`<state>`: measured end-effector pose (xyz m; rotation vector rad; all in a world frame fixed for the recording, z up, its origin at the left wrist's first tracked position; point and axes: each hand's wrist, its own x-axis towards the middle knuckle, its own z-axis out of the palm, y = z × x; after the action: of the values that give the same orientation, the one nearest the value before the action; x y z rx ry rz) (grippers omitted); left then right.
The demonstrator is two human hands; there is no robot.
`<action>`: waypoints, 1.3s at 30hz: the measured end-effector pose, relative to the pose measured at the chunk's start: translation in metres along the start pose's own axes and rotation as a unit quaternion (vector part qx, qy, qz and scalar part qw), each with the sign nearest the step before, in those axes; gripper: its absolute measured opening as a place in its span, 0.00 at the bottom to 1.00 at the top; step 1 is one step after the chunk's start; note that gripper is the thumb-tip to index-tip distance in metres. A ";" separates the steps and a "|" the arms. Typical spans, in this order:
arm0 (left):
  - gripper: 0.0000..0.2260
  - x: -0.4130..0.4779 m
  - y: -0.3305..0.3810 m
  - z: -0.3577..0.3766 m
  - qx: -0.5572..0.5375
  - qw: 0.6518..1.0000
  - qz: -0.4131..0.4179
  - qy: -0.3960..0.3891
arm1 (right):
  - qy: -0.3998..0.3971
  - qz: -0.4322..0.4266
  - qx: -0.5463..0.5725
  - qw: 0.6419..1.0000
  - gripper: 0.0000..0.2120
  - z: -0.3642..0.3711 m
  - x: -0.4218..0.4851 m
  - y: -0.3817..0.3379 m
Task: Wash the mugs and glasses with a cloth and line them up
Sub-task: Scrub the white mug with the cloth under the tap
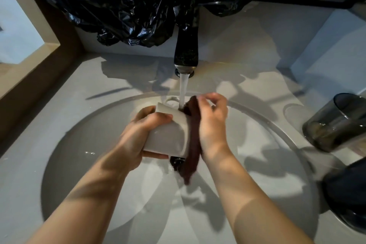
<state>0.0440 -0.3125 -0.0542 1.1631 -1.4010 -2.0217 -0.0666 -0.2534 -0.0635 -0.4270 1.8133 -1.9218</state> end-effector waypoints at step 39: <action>0.20 0.000 -0.007 0.010 -0.042 0.996 0.074 -0.019 | -0.165 0.311 0.220 0.909 0.17 -0.018 0.000 -0.007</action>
<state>0.0364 -0.3034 -0.0594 0.9626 -1.3641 -1.9873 -0.0771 -0.2380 -0.0579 -0.0018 1.0696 -1.6035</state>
